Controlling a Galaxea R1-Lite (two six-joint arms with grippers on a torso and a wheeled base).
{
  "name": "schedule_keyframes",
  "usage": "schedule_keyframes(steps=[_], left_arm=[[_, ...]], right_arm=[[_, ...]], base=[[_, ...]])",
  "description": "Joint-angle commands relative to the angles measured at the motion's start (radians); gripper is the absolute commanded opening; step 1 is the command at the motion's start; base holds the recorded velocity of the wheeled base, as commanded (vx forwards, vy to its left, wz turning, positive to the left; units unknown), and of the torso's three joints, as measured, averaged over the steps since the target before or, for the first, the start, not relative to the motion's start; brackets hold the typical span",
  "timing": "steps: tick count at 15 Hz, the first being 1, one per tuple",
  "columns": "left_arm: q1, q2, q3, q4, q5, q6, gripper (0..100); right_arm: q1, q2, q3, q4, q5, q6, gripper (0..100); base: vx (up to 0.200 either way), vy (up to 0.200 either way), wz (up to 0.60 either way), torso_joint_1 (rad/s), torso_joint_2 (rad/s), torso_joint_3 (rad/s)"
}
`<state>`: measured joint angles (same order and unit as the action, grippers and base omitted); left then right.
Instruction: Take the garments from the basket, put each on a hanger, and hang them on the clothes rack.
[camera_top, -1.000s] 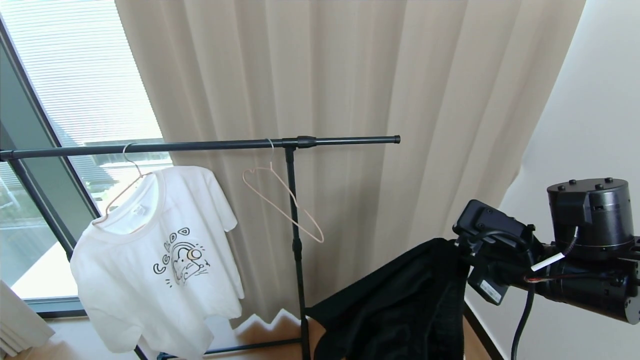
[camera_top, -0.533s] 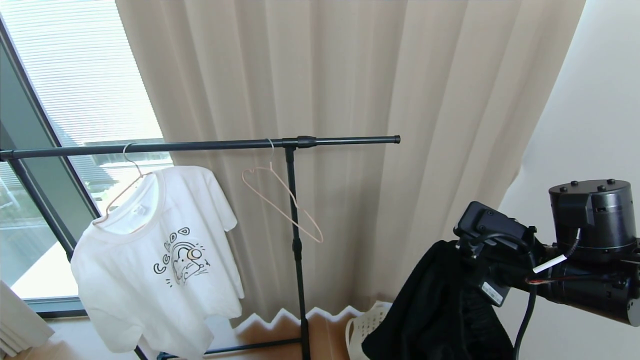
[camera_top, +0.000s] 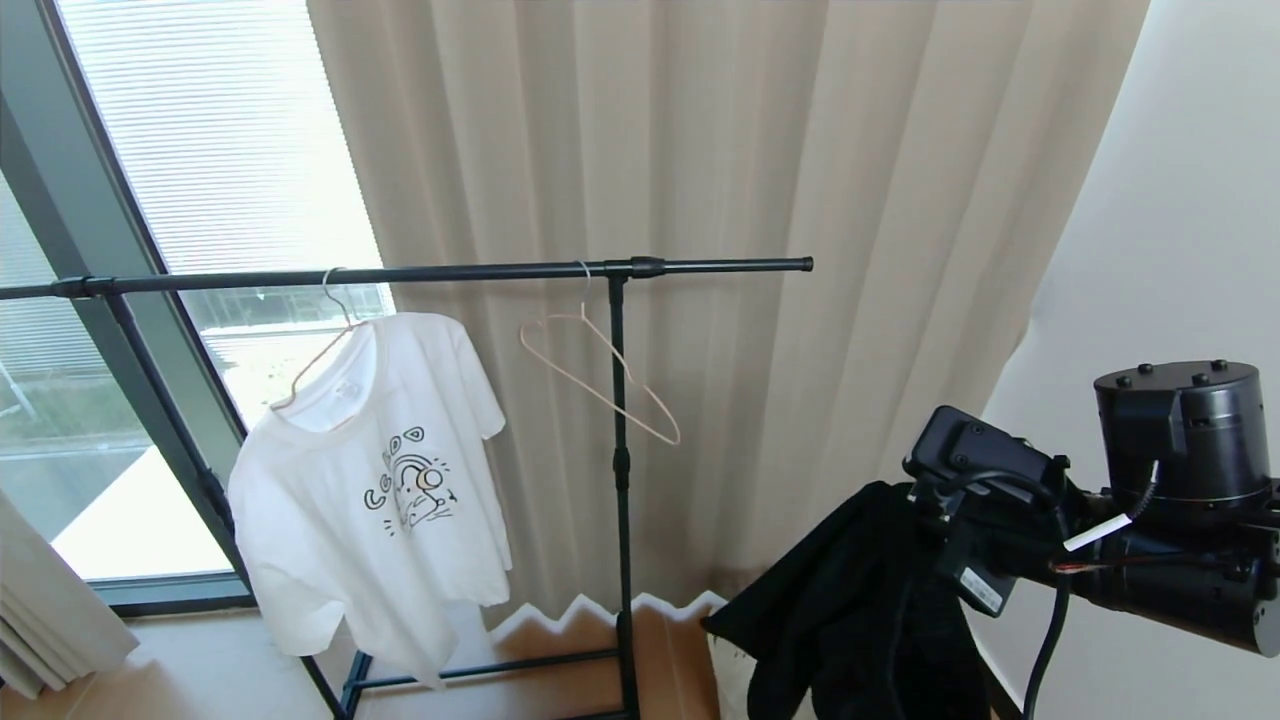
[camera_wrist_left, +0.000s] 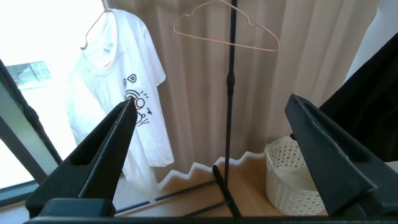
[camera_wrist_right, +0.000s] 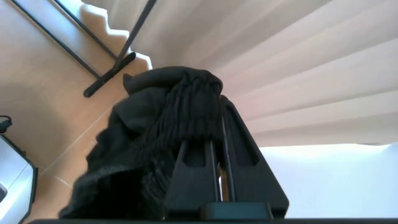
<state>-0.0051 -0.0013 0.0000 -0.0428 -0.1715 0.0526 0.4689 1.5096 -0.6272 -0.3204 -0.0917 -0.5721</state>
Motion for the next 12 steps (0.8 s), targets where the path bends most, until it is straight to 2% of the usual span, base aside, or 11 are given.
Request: schedule_keyframes(steps=[1, 2, 5, 10, 12], left_arm=[[0.001, 0.001, 0.0, 0.0, 0.0, 0.001, 100], [0.001, 0.001, 0.0, 0.0, 0.0, 0.001, 100], [0.001, 0.001, 0.0, 0.0, 0.0, 0.0, 100], [0.001, 0.001, 0.0, 0.0, 0.0, -0.002, 100], [0.001, 0.001, 0.0, 0.0, 0.001, 0.0, 100]], right_arm=[[-0.001, 0.003, 0.0, 0.0, -0.002, 0.0, 0], [-0.001, 0.003, 0.0, 0.0, -0.002, 0.0, 0], [-0.001, 0.008, -0.002, 0.0, -0.002, 0.0, 0], [-0.001, 0.011, -0.003, -0.002, 0.0, 0.001, 0], [-0.001, 0.008, -0.003, -0.002, 0.0, 0.001, 0]], base=[[0.0, 0.0, 0.0, 0.0, 0.0, 0.0], [0.0, 0.0, 0.0, 0.0, 0.0, 0.0], [0.0, 0.2, 0.0, 0.012, 0.01, 0.004], [0.0, 0.0, 0.0, 0.0, 0.0, 0.0], [0.0, 0.0, 0.6, 0.005, 0.0, 0.007]])
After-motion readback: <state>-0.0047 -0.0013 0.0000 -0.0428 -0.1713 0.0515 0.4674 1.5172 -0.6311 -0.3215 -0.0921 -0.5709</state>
